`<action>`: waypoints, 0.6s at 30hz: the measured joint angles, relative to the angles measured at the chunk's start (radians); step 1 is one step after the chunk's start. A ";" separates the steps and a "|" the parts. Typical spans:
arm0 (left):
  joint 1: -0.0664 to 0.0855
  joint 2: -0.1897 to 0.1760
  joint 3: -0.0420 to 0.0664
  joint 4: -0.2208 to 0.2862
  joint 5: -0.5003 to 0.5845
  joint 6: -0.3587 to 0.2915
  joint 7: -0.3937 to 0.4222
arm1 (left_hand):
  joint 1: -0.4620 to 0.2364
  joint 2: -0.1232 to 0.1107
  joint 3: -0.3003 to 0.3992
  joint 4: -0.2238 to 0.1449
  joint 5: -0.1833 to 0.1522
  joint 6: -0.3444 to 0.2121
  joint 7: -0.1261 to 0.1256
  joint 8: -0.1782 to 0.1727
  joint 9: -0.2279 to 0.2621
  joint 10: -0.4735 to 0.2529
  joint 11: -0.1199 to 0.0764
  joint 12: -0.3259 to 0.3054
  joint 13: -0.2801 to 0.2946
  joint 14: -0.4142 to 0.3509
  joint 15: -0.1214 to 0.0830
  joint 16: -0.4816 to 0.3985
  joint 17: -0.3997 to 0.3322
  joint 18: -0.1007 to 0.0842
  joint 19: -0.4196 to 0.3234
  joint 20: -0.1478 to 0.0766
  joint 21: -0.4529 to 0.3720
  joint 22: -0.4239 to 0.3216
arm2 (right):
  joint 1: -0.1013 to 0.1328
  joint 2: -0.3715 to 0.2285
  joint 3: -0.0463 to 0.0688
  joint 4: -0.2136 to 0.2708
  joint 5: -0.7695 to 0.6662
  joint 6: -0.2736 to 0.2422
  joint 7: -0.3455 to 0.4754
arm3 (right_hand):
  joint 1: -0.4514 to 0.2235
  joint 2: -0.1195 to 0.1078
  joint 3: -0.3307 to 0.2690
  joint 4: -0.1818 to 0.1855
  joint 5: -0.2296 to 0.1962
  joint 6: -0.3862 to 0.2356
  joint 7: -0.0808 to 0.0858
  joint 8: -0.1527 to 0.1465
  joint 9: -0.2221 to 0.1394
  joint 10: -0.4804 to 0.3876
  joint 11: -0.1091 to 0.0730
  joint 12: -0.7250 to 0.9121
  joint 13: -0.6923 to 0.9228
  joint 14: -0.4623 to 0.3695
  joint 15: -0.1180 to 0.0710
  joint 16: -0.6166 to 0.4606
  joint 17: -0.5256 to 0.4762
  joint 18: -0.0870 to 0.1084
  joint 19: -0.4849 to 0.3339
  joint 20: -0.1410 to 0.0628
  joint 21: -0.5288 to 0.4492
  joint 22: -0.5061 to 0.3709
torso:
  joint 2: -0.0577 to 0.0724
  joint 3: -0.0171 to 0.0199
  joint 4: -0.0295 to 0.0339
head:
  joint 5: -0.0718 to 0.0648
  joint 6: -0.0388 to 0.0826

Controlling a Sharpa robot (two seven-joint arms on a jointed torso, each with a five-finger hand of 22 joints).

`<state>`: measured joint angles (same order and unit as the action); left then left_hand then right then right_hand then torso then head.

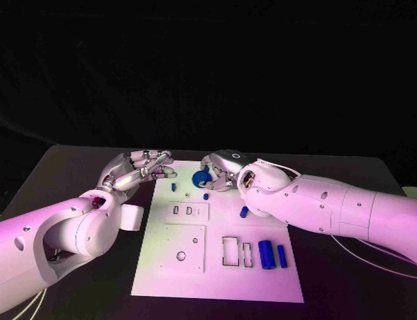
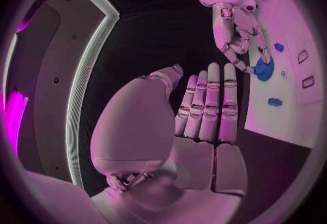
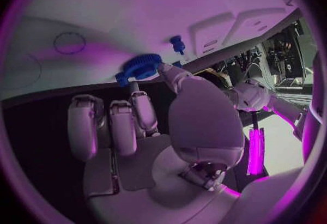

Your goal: Assemble the parts on the task board

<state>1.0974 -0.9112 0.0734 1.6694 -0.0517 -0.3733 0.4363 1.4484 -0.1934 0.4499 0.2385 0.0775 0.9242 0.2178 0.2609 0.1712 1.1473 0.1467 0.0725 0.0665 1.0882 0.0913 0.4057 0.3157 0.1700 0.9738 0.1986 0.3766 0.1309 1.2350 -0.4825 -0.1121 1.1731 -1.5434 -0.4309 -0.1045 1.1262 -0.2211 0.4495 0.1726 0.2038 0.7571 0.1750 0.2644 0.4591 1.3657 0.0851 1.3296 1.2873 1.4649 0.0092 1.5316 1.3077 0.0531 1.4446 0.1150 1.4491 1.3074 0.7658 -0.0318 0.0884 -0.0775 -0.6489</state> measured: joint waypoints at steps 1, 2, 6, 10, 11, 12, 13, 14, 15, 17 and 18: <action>0.000 0.000 0.000 0.000 0.000 0.000 0.000 | 0.000 0.000 0.000 0.000 0.000 0.000 0.000 0.000 0.000 0.000 0.000 0.000 0.000 0.000 0.000 0.000 0.000 0.000 0.000 0.000 0.000 0.000 | 0.000 -0.002 0.000 0.001 0.000 0.006 0.000 | 0.000 0.000 -0.003 0.003 0.002 0.000 0.000 0.000 0.000 0.000 0.000 0.000 0.000 0.000 0.000 0.000 0.000 0.000 0.000 0.000 0.000 0.000 | 0.000 0.0000 0.0000 | 0.000 0.000; 0.000 0.000 0.000 0.000 0.000 0.000 0.000 | 0.000 0.000 0.000 0.000 0.000 0.000 0.000 0.000 0.000 0.000 0.000 0.000 0.000 0.000 0.000 0.000 0.000 0.000 0.000 0.000 0.000 0.000 | 0.000 -0.002 -0.001 0.002 0.000 0.011 0.000 | -0.004 0.004 -0.007 0.007 0.006 0.006 -0.001 0.000 0.001 0.000 0.000 0.000 0.000 0.000 0.000 0.003 0.000 0.000 -0.002 0.002 0.000 0.000 | 0.000 0.0001 0.0000 | 0.000 0.000; 0.000 -0.001 0.000 0.000 0.000 0.002 -0.001 | -0.007 0.000 0.000 0.000 0.000 -0.004 0.004 -0.004 0.000 0.000 0.000 -0.004 0.000 0.000 0.000 0.000 0.003 0.000 0.000 0.000 0.000 -0.001 | -0.001 -0.006 -0.001 0.004 0.000 0.026 0.000 | -0.008 0.008 -0.018 0.018 0.038 0.011 0.000 -0.008 0.002 0.000 0.000 0.000 0.005 0.000 0.000 0.004 0.000 0.000 0.002 0.006 0.000 0.000 | 0.000 0.0007 -0.0005 | 0.000 -0.001; 0.000 -0.001 0.000 0.000 0.000 0.004 -0.003 | -0.008 0.000 0.000 0.000 0.000 -0.004 0.004 -0.004 0.000 -0.004 0.004 -0.004 0.000 0.000 0.000 0.000 0.003 0.000 0.000 0.000 0.000 -0.001 | 0.001 -0.008 0.000 0.006 0.000 0.034 0.001 | -0.009 0.009 -0.022 0.022 0.050 0.017 -0.002 -0.010 0.003 0.003 0.003 0.003 0.011 0.000 0.000 0.004 0.000 0.000 0.002 0.006 0.000 0.000 | 0.000 0.0011 -0.0005 | -0.001 -0.001; 0.000 -0.001 0.000 0.000 0.000 0.004 -0.003 | -0.008 0.000 0.000 0.000 0.000 -0.004 0.004 -0.004 0.000 -0.004 0.004 -0.004 0.000 0.000 0.000 0.000 0.003 0.000 0.000 0.000 0.000 -0.001 | 0.001 -0.009 0.000 0.007 0.000 0.035 0.001 | -0.012 0.012 -0.023 0.023 0.050 0.017 -0.002 -0.011 0.003 0.003 0.003 0.004 0.011 0.000 0.000 0.004 0.000 0.000 0.002 0.006 0.000 0.000 | 0.000 0.0012 -0.0005 | -0.001 -0.001; 0.000 -0.001 0.000 -0.001 0.000 0.005 -0.004 | -0.008 0.000 0.000 0.000 0.000 -0.004 0.004 -0.004 0.000 -0.004 0.004 -0.004 0.000 0.000 0.000 0.000 0.003 0.000 0.000 0.000 0.000 -0.001 | 0.001 -0.010 0.000 0.007 0.000 0.036 0.002 | -0.012 0.012 -0.023 0.023 0.050 0.021 -0.002 -0.011 0.003 0.003 0.003 0.004 0.012 0.000 0.000 0.004 0.000 0.000 0.002 0.006 0.000 0.000 | 0.000 0.0012 -0.0005 | -0.001 -0.001; 0.000 -0.001 0.000 -0.001 0.000 0.005 -0.004 | -0.008 0.000 0.000 0.000 0.000 -0.004 0.004 -0.004 0.000 -0.004 0.004 -0.004 0.000 0.000 0.000 0.000 0.003 0.000 0.000 0.000 0.000 -0.001 | 0.002 -0.012 0.000 0.008 0.000 0.036 0.002 | -0.012 0.012 -0.026 0.026 0.054 0.027 -0.002 -0.012 0.004 0.003 0.003 0.004 0.014 0.000 0.000 0.004 0.000 0.000 0.002 0.006 0.000 0.000 | 0.000 0.0013 -0.0005 | -0.001 -0.001; 0.000 -0.001 0.000 -0.001 0.000 0.005 -0.004 | -0.008 0.000 0.000 0.000 0.000 -0.005 0.003 -0.004 0.000 -0.004 0.004 -0.004 0.000 0.000 0.000 0.000 0.003 0.000 0.000 0.000 0.000 -0.001 | 0.002 -0.014 0.000 0.010 0.001 0.036 0.002 | -0.012 0.012 -0.026 0.026 0.056 0.028 -0.002 -0.012 0.006 0.003 0.003 0.004 0.014 0.000 0.000 0.004 0.000 0.000 0.002 0.006 0.000 0.000 | 0.000 0.0013 -0.0005 | -0.001 -0.001; 0.000 -0.001 0.000 -0.001 0.000 0.006 -0.005 | -0.008 0.000 0.000 0.000 0.000 -0.007 0.000 -0.004 0.000 -0.004 0.004 -0.004 0.000 0.000 0.000 0.000 0.004 0.000 0.000 0.000 0.000 -0.001 | 0.002 -0.016 0.000 0.012 0.001 0.035 0.003 | -0.013 0.014 -0.026 0.026 0.058 0.028 -0.002 -0.012 0.008 0.003 0.003 0.007 0.015 0.000 0.000 0.004 0.000 0.000 0.002 0.006 0.000 0.000 | 0.000 0.0013 -0.0005 | -0.001 -0.001; 0.000 -0.001 0.000 -0.001 0.000 0.006 -0.005 | -0.008 0.000 0.000 0.000 0.000 -0.007 0.000 -0.004 0.000 -0.004 0.004 -0.004 0.000 0.000 0.000 0.000 0.004 0.000 0.000 0.000 0.000 -0.001 | 0.002 -0.023 0.000 0.016 0.002 0.031 0.004 | -0.017 0.017 -0.029 0.029 0.078 0.036 -0.003 -0.011 0.010 0.012 0.001 0.013 0.021 0.000 0.000 0.008 0.000 0.000 0.002 0.006 0.000 0.000 | 0.000 0.0013 -0.0006 | -0.001 -0.001; 0.000 -0.001 0.000 -0.001 0.000 0.007 -0.005 | -0.008 0.000 0.000 0.000 0.000 -0.007 0.000 -0.004 0.000 -0.004 0.004 -0.004 0.000 0.000 0.000 0.000 0.004 0.000 0.000 0.000 0.000 -0.001 | 0.001 -0.030 -0.001 0.021 0.003 0.025 0.004 | -0.017 0.017 -0.029 0.029 0.091 0.041 -0.005 -0.011 0.010 0.016 -0.003 0.020 0.021 0.000 0.000 0.008 0.000 0.000 0.007 0.008 0.002 0.001 | 0.000 0.0016 -0.0007 | -0.001 -0.001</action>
<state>1.0975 -0.9126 0.0734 1.6686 -0.0517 -0.3668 0.4309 1.4406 -0.1934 0.4499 0.2385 0.0775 0.9167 0.2179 0.2570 0.1712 1.1437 0.1504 0.0690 0.0665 1.0881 0.0914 0.4057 0.3194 0.1700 0.9738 0.1986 0.3766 0.1300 1.2362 -0.5126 -0.1130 1.1943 -1.5400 -0.4055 -0.1002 1.1093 -0.2041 0.4206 0.2014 0.2951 0.7984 0.1704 0.2538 0.4689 1.3812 0.0821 1.3495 1.3083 1.4649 0.0092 1.5395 1.3080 0.0532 1.4517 0.1230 1.4514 1.3081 0.7658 -0.0302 0.0877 -0.0785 -0.6501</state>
